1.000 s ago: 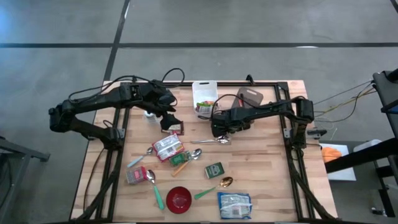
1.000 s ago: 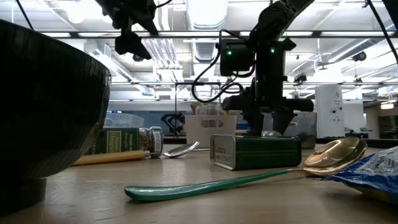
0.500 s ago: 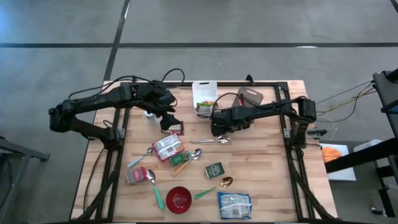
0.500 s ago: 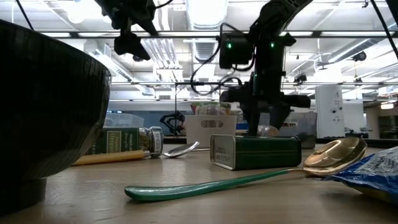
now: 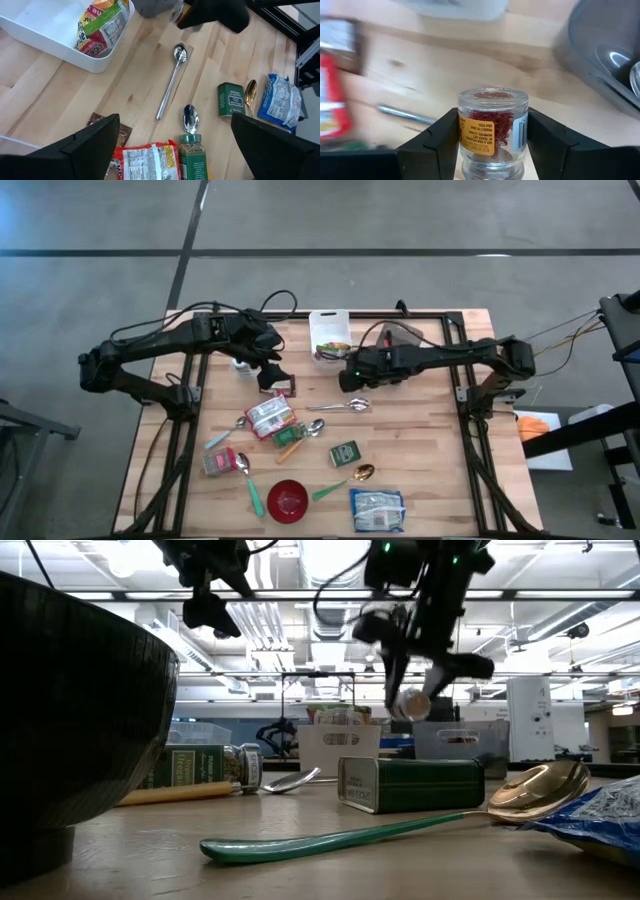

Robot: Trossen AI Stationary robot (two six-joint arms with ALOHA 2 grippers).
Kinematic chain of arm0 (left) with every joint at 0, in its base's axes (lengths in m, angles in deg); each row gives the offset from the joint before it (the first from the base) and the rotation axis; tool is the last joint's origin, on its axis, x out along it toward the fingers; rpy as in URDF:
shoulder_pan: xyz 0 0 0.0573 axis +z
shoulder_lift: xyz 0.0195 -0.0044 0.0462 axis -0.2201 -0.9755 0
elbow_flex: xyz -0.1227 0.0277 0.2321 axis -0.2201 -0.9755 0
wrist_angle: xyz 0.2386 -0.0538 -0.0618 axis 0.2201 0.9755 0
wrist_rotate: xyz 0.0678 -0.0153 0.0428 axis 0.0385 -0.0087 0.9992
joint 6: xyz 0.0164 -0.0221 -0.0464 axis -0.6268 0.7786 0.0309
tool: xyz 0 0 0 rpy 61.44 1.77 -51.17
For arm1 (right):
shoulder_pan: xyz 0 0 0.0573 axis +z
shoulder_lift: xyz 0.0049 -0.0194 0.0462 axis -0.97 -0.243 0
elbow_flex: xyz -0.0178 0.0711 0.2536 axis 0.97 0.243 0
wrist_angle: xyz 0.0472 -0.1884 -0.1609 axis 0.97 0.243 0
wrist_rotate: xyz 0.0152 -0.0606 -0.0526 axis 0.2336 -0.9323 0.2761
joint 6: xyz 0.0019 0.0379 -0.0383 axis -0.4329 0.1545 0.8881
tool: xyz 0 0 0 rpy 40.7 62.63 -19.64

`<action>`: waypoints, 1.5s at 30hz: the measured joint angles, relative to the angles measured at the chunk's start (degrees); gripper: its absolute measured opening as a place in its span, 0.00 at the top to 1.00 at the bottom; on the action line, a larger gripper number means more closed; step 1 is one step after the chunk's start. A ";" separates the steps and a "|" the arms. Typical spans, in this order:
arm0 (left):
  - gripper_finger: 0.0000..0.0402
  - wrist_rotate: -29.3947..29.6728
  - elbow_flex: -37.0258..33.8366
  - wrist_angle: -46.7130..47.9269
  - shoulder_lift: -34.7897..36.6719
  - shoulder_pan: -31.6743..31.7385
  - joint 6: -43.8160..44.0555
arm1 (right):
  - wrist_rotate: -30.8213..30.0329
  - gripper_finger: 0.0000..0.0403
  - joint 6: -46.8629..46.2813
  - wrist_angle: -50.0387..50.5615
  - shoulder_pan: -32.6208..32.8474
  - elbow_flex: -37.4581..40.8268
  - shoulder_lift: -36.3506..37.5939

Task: Pick & Place Food Item
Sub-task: Put the brown seasoning bottle into the transparent bin

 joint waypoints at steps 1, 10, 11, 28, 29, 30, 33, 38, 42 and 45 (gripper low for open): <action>0.04 0.00 0.00 -0.16 0.00 -0.01 0.49 | -0.50 0.55 -0.25 -0.94 0.05 0.00 0.88; 0.04 5.97 0.00 -8.46 0.01 -4.58 4.25 | -9.40 0.55 -1.85 -20.53 -0.06 0.00 8.17; 0.04 8.98 0.03 -9.51 0.01 -5.65 4.61 | -10.65 0.55 -2.02 -23.34 -0.06 0.00 8.76; 0.05 46.42 0.09 -36.99 -3.56 -20.90 0.94 | -4.49 0.55 -1.43 -53.32 -1.98 0.10 10.76; 0.05 46.93 0.09 -37.43 -4.14 -20.90 0.87 | -4.17 0.55 -1.67 -53.83 -1.98 0.11 10.76; 0.05 47.56 0.09 -38.29 -4.70 -20.90 0.41 | -3.51 0.55 -1.95 -54.38 -1.98 0.10 10.78; 0.05 50.69 0.09 -42.17 -6.19 -20.94 -3.00 | -2.91 0.55 -2.22 -54.49 -1.93 0.09 10.67; 0.05 55.19 0.22 -45.69 -8.05 -21.00 -6.71 | -1.51 0.55 -2.42 -54.46 -1.92 0.11 10.56; 0.05 55.16 0.42 -48.66 -8.94 -21.00 -7.21 | -0.72 0.55 -1.99 -54.39 -1.94 0.11 10.57; 0.05 54.52 0.40 -51.82 -9.14 -21.00 -7.78 | -0.24 0.55 -1.40 -54.45 -1.96 0.09 10.37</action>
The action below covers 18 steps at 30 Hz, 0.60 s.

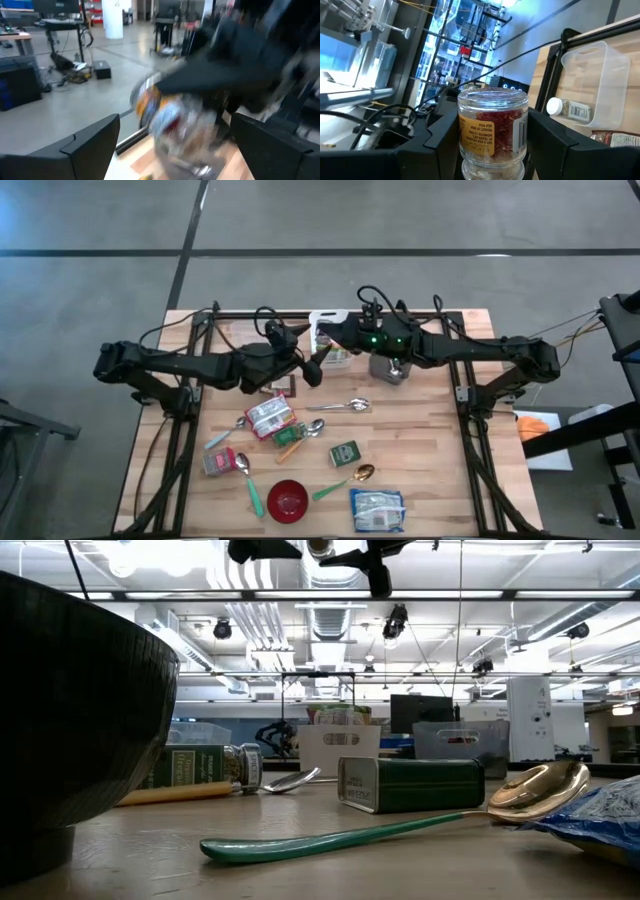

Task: Pick & Place Food Item
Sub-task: Put the brown seasoning bottle into the transparent bin

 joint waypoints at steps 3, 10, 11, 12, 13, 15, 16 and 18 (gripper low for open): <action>0.05 -0.71 0.04 -4.03 -0.79 0.00 -2.05 | 0.18 0.55 -0.01 0.12 0.00 0.00 -0.38; 0.05 0.57 0.10 -7.15 -3.65 -0.03 -3.65 | -0.12 0.55 -0.10 -0.25 -0.45 0.09 -0.57; 0.05 1.02 0.10 -7.28 -3.91 -0.07 -3.63 | -0.12 0.55 0.01 -0.23 -0.44 0.13 -0.57; 0.05 1.68 0.10 -7.62 -4.00 -0.11 -3.64 | -0.12 0.55 0.06 -0.27 -0.44 0.11 -0.57; 0.05 2.13 0.10 -7.79 -4.03 -0.13 -3.65 | -0.06 0.55 0.21 -0.29 -0.44 0.11 -0.57; 0.05 2.22 0.10 -7.64 -4.07 -0.13 -3.65 | 0.35 0.55 0.25 -0.52 -0.77 0.11 -0.57; 0.05 2.23 0.10 -7.48 -4.06 -0.13 -3.62 | 1.02 0.55 0.22 -0.67 -0.91 0.11 -0.57; 0.05 2.21 0.10 -6.54 -4.05 -0.24 -3.64 | 1.65 0.55 0.16 -0.77 -1.05 0.11 -0.57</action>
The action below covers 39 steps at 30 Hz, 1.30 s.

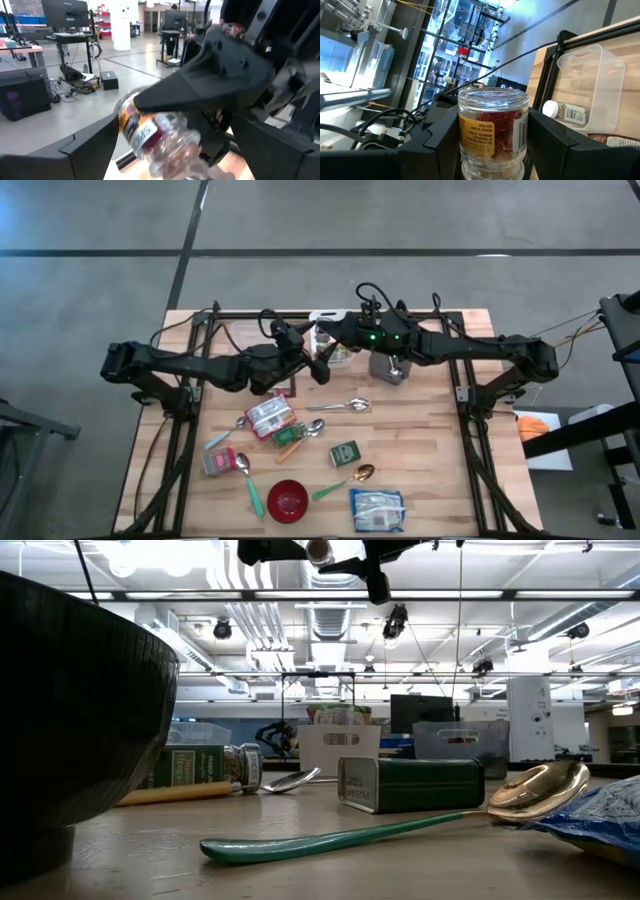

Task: Pick & Place Food Item
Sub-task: Put the brown seasoning bottle into the transparent bin

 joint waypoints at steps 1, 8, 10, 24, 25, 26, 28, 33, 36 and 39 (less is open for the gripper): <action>0.05 0.04 -0.02 0.71 -0.01 -0.07 0.02 | 0.01 0.55 -0.02 -0.04 0.02 0.00 0.00; 0.05 -1.48 -0.16 2.61 -0.30 -0.16 0.25 | 1.68 0.55 -1.44 -1.27 -0.04 -0.28 -0.21; 0.05 -1.06 -0.20 2.86 -0.30 -0.21 0.46 | 1.89 0.55 -1.49 -1.45 -0.01 -0.26 -0.45; 0.36 0.22 -0.20 2.05 -0.22 -0.37 0.50 | 1.39 0.55 -0.76 -0.81 -0.26 -0.26 -0.44; 0.36 0.19 -0.20 1.75 -0.17 -0.39 0.49 | 1.38 0.55 -0.43 -0.83 -0.27 -0.26 -0.44; 0.37 0.15 -0.20 1.48 -0.07 -0.39 0.59 | 1.33 0.55 -0.23 -0.88 -0.28 -0.26 -0.42; 0.37 0.07 -0.20 1.06 0.01 -0.42 1.77 | 1.25 0.55 -0.16 -0.94 -0.28 -0.26 -0.42; 0.37 -0.05 -0.05 0.77 0.16 -0.42 3.76 | 1.22 0.55 0.03 -0.49 -0.29 -0.26 -0.44; 0.37 -0.09 0.70 0.90 0.16 -0.42 3.90 | 1.18 0.55 0.05 -0.57 -0.31 -0.29 -0.42; 0.37 -0.04 1.19 0.99 0.16 -0.42 3.91 | 1.18 0.55 0.09 -0.52 -0.31 -0.31 -0.42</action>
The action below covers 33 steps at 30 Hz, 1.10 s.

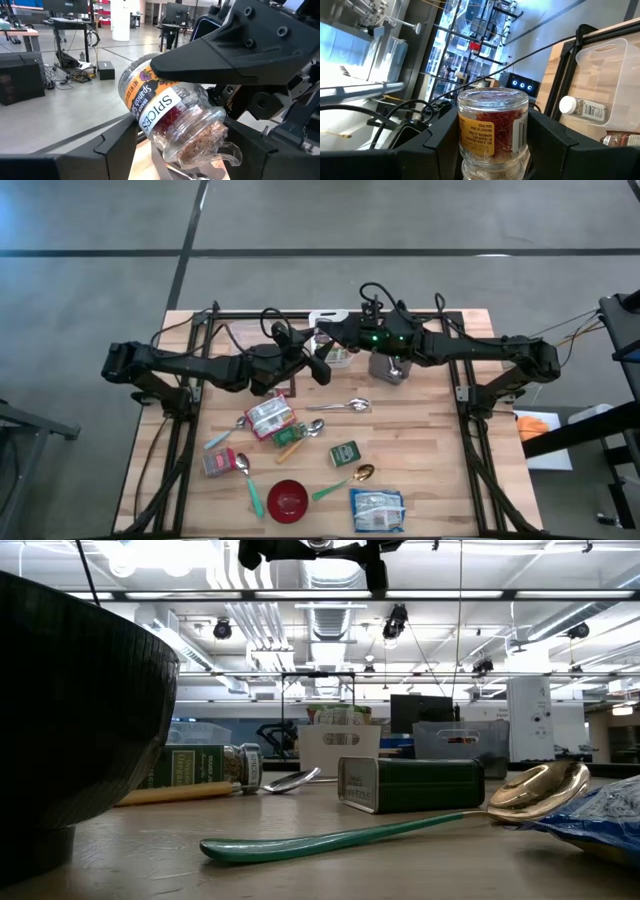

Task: Pick & Place Food Item
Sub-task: Put the brown seasoning bottle into the transparent bin

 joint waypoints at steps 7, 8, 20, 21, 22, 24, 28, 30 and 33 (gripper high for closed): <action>0.37 0.04 0.14 0.24 0.00 -0.04 0.00 | -0.13 0.55 0.00 0.30 0.00 0.04 -0.07; 0.37 0.06 0.14 0.21 0.02 -0.04 0.00 | -0.16 0.55 0.01 0.35 0.00 0.05 -0.09; 0.72 -0.11 0.56 1.07 0.30 -0.13 -0.22 | -1.70 0.55 1.10 -0.15 0.00 0.07 -0.09; 0.76 -0.22 0.56 1.18 0.38 -0.15 -0.30 | -1.79 0.55 1.03 -0.16 0.00 0.04 -0.09; 0.80 -0.54 0.56 1.71 0.45 -0.17 -0.40 | -1.90 0.55 1.03 -0.17 0.02 0.07 -0.09; 0.86 -1.50 0.56 2.53 0.52 -0.17 -0.18 | -2.74 0.55 1.05 -0.17 0.04 0.09 -0.11; 0.88 -3.05 0.56 2.83 0.56 -0.13 -0.17 | -3.35 0.55 1.12 -0.19 0.07 0.11 -0.13; 0.85 -3.32 0.56 3.19 0.63 -0.13 0.31 | -3.40 0.55 1.22 -0.14 0.07 0.13 -0.15; 0.77 -3.51 0.56 3.33 0.63 -0.13 1.16 | -3.62 0.55 1.28 -0.13 0.07 0.15 -0.22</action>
